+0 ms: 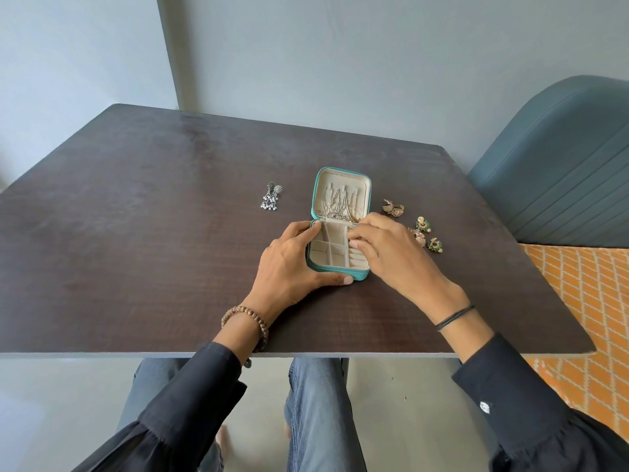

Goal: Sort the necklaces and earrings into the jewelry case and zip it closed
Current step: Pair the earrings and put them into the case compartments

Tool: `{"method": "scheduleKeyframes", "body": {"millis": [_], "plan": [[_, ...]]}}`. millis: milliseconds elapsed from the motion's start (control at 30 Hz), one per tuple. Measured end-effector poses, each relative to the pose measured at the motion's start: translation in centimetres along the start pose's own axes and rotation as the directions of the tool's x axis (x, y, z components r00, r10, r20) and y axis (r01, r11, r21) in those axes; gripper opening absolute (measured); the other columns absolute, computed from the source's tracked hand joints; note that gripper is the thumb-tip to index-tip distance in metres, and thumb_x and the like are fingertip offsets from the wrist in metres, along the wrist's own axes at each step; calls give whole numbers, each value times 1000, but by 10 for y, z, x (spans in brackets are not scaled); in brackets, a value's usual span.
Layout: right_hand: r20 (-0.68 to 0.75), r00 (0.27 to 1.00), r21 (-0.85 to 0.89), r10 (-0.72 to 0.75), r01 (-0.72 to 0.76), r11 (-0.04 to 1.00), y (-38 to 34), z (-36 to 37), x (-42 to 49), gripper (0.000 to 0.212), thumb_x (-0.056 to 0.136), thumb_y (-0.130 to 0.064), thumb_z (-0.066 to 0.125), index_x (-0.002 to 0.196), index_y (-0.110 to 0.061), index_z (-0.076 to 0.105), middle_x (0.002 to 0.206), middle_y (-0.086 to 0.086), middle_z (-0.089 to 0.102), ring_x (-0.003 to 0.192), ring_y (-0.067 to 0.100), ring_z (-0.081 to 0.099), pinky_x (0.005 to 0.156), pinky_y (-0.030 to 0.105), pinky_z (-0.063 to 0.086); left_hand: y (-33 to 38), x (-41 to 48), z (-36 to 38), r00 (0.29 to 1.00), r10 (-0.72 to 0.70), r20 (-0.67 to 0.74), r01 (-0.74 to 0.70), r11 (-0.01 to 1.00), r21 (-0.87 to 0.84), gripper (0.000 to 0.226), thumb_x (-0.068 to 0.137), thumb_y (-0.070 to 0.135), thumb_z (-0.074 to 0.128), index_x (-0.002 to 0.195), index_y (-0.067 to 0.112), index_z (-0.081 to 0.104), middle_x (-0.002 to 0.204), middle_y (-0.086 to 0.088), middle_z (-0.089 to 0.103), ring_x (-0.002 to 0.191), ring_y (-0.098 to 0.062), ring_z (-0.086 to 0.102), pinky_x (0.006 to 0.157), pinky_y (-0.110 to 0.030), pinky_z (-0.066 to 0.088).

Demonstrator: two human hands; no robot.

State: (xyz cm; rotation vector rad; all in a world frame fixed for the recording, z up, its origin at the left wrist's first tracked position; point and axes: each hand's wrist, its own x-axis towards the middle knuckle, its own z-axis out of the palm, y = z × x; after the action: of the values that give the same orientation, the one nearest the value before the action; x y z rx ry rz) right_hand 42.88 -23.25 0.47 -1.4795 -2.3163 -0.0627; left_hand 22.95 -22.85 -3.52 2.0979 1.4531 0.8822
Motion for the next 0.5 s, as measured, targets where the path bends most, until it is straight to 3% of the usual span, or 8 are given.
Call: {"method": "scheduleKeyframes", "body": {"millis": [233,500], "plan": [[-36,999,-27,13,-14,1000,-1,7,-3,16,96,-2,66,110,-5,74,105,5,60,100,20,60,79,40,60,0,0,0,1000,-3,-2,3,1000,2,110,61,71,82,152,22,44,147,11,48,126,-14,55,105,-34,45],[-22,998,-134,57,-59,989,-7,11,0,18,91,4,67,103,-10,69,101,0,61,98,18,56,60,39,58,1,0,-1,1000,-1,0,1,1000,10,109,63,71,81,152,22,43,147,10,48,126,-12,54,104,-32,43]]}}
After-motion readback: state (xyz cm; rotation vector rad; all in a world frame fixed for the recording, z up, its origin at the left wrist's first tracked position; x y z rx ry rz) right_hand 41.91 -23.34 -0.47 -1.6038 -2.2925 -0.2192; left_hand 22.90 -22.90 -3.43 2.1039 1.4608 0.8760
